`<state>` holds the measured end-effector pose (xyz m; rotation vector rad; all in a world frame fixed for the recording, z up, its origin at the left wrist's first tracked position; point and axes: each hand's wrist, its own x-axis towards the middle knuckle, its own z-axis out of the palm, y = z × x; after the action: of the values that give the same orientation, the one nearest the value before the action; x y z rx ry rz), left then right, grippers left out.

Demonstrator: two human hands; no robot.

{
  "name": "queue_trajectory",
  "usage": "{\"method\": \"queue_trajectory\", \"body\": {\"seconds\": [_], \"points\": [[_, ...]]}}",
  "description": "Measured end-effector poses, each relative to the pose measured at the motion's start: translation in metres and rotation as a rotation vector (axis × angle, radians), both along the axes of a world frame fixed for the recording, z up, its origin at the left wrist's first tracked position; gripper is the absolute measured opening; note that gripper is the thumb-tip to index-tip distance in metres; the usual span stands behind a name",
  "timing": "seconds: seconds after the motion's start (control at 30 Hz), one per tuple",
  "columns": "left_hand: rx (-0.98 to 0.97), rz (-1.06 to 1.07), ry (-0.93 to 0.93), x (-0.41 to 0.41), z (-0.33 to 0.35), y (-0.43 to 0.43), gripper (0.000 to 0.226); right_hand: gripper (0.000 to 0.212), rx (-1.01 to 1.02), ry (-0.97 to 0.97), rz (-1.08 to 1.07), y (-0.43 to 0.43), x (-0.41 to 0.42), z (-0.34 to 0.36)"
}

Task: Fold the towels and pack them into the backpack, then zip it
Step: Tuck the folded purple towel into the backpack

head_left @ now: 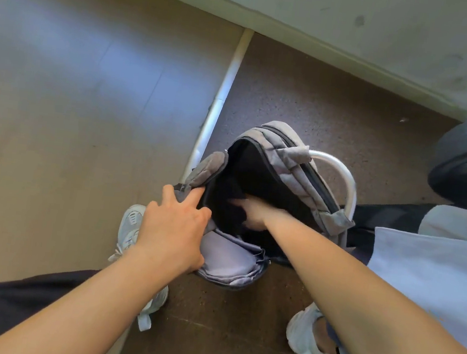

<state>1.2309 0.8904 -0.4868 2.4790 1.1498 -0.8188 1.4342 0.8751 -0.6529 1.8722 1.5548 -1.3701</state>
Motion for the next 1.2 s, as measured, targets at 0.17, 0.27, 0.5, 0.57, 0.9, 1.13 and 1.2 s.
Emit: {"method": "queue_trajectory", "body": {"seconds": [0.17,0.27,0.5,0.57,0.9,1.13,1.2], "points": [[-0.034,0.011,-0.015,0.003,-0.003,0.005,0.061,0.082,-0.089,-0.044,0.017,0.000,-0.013,-0.028],[-0.044,0.014,-0.022,0.004,-0.002,0.008,0.063,0.082,-0.092,-0.047,0.015,0.001,-0.012,-0.026],[-0.084,0.002,-0.102,0.012,0.002,0.009,0.066,0.081,0.142,0.025,-0.184,-0.010,-0.004,0.000],[-0.118,0.004,-0.135,0.016,0.005,0.009,0.069,0.073,0.212,0.058,-0.255,-0.013,-0.004,0.021],[-0.191,0.021,-0.346,0.037,0.010,0.002,0.050,0.027,0.713,0.158,-0.667,-0.076,-0.026,0.175],[-0.087,0.002,-0.398,0.050,0.033,-0.014,0.037,0.022,0.936,0.097,-0.551,-0.147,-0.018,0.269],[-0.036,-0.020,-0.449,0.050,0.041,-0.022,0.034,0.022,1.047,0.042,-0.521,-0.171,-0.012,0.292]]}}
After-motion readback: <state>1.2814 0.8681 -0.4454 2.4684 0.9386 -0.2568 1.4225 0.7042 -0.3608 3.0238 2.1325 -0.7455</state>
